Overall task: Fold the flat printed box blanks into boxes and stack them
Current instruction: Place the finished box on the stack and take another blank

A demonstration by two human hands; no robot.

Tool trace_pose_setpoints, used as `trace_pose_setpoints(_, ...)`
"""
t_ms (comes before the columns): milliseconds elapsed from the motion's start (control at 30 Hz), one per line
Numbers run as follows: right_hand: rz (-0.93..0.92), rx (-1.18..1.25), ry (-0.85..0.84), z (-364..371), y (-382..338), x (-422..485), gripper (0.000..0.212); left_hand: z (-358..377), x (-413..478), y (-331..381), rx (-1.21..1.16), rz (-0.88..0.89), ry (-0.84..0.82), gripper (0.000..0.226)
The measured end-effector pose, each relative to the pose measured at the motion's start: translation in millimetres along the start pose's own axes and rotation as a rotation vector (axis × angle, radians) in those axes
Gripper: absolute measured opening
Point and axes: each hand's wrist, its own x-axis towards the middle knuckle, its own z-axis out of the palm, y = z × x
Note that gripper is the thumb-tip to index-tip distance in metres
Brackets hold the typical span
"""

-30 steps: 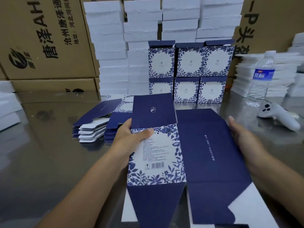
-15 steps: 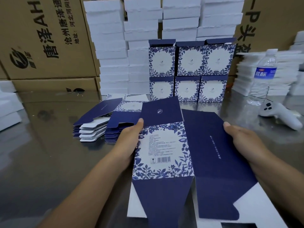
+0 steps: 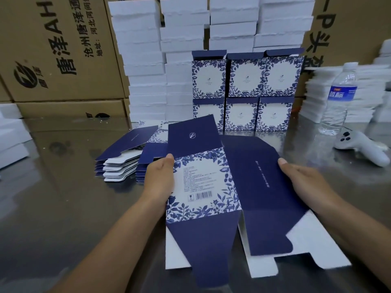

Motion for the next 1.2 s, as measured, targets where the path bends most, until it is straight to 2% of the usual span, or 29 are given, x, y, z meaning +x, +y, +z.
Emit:
trace_pose_setpoints(100, -0.035, -0.101, 0.015, 0, 3, 3, 0.047, -1, 1, 0, -0.049, -0.028, 0.015, 0.031)
trace_pose_setpoints(233, -0.067, -0.119, 0.058, -5, 4, 7, 0.047, 2, -1, 4, -0.132, -0.064, -0.033, 0.043)
trace_pose_setpoints(367, -0.107, -0.107, 0.102, -10, 4, 11, 0.047, 5, -4, 4, -0.070, -0.021, -0.102, 0.050)
trace_pose_setpoints(467, -0.107, -0.099, 0.124, -9, 4, 12, 0.047, 6, -6, 0, -0.060, 0.027, -0.146, 0.030)
trace_pose_setpoints(633, -0.029, 0.042, 0.057, -4, 7, 10, 0.041, 1, -3, 0, -0.042, 0.029, -0.075, 0.037)
trace_pose_setpoints(800, -0.062, -0.006, 0.027, -3, 10, 13, 0.043, -1, 0, -2, -0.149, -0.032, -0.021, 0.040)
trace_pose_setpoints(1033, -0.131, -0.093, 0.085, -10, 11, 17, 0.044, 3, 2, -3, -0.176, -0.060, -0.096, 0.041)
trace_pose_setpoints(1200, -0.129, -0.104, 0.138, -10, 10, 18, 0.047, 6, 1, -4, -0.105, 0.015, -0.115, 0.039)
